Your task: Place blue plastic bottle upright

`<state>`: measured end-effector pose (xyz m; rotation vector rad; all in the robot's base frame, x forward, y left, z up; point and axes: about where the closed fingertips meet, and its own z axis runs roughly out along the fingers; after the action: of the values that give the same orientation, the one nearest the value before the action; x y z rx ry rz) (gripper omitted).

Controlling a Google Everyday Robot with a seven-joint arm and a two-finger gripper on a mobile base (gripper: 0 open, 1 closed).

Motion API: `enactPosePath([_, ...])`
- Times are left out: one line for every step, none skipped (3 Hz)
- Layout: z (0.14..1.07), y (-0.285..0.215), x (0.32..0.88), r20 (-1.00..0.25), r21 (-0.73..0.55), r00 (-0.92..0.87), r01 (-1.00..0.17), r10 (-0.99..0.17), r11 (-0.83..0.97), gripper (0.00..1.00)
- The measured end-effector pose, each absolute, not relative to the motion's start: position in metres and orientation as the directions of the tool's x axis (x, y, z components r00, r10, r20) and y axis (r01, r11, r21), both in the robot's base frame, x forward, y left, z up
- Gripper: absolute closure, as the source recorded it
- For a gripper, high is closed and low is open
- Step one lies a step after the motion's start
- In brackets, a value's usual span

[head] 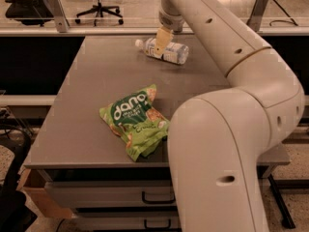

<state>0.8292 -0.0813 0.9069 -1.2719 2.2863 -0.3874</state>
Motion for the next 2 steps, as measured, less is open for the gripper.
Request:
enactPosePath([0.8991,-0.0775,0.8306,-0.265,-0.446,-0.45,-0.727,-0.853,0.522,0.0])
enactPosePath([0.8925,-0.0731,0.8352,-0.254,-0.438,-0.448,-0.737,-0.857,0.515,0.0])
